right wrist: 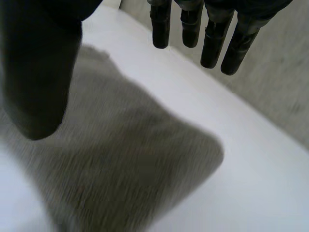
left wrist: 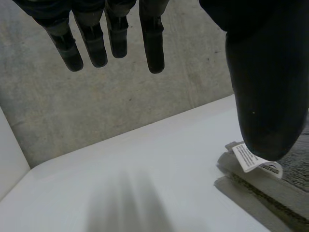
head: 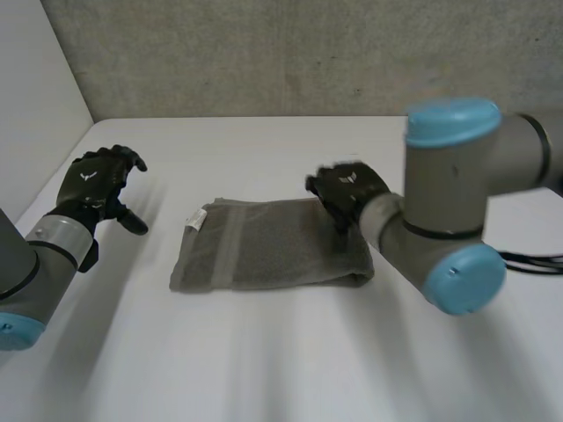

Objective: Fold the towel.

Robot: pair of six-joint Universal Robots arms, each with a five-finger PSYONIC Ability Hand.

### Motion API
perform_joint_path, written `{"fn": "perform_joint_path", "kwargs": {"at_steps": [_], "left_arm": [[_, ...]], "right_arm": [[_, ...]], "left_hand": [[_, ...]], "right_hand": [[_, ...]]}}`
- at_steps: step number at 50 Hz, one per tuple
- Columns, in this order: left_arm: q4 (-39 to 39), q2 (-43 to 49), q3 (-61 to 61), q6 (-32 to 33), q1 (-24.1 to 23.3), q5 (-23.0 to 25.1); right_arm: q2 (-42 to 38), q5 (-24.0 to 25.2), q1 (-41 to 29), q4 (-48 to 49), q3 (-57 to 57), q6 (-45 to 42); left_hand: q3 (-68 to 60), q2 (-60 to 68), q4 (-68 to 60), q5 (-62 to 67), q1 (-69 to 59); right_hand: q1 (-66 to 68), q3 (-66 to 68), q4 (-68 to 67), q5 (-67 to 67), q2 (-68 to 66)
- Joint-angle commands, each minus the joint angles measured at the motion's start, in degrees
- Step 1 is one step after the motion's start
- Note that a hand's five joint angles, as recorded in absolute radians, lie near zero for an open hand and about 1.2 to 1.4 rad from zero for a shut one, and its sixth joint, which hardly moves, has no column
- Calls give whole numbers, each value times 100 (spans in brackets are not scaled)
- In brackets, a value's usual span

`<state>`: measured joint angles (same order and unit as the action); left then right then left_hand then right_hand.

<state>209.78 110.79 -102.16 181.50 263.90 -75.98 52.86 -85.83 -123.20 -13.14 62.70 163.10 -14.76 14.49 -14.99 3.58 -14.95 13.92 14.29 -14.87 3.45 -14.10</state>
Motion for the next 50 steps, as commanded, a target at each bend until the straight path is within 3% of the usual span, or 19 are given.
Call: {"fn": "perform_joint_path", "kwargs": {"at_steps": [1,3,10,15,17,18,20,26,32,34,39,46,50], "left_arm": [[19,4,-59,8,-111,5],[28,4,-76,8,-137,-4],[28,12,-76,8,-164,-4],[37,12,-76,8,-164,-4],[37,21,-76,8,-155,-4],[37,21,-76,8,-155,-4],[28,21,-76,8,-164,-4],[37,4,-112,8,-164,-4],[37,4,-120,8,-181,-4],[37,-5,-120,8,-234,-4],[37,-14,-129,8,-252,-4],[37,-5,-120,8,-261,-4],[37,-14,-86,8,-295,-4]], "right_arm": [[374,426,569,1472,1974,-6],[488,461,718,1971,2377,-6],[506,532,745,2175,2554,-6],[462,523,736,2334,2607,64],[444,523,745,2544,2642,344],[444,523,745,2544,2642,345],[453,523,824,2658,2686,870],[585,776,1114,2633,2782,1680],[849,1208,1255,2509,3011,1629],[963,1332,1343,2457,3143,1576],[1349,1857,2465,2404,3792,1033],[1683,2236,3380,2133,4066,312],[1798,2272,3452,1877,3978,178]], "left_hand": [[388,-361,410,-269,406],[388,-361,410,-269,406],[388,-361,410,-269,406],[388,-361,410,-269,406],[388,-361,410,-269,406],[388,-361,410,-269,406],[388,-361,410,-269,406],[388,-361,410,-269,406],[388,-361,410,-269,406],[388,-361,410,-269,406],[388,-361,410,-269,406],[388,-361,410,-269,406],[388,-361,410,-269,406]], "right_hand": [[-14,-51,108,34,32],[237,200,-143,285,-219],[743,706,-649,791,-725],[2594,2556,-2499,2641,-2576],[4801,4764,-4706,4848,-4783],[4814,4777,-4719,4861,-4796],[6601,6564,-6506,6649,-6583],[6608,6571,-6513,6655,-6590],[6608,6571,-6513,6655,-6590],[6608,6571,-6513,6655,-6590],[6608,6571,-6513,6655,-6590],[6608,6571,-6513,6655,-6590],[6608,6571,-6513,6655,-6590]]}}
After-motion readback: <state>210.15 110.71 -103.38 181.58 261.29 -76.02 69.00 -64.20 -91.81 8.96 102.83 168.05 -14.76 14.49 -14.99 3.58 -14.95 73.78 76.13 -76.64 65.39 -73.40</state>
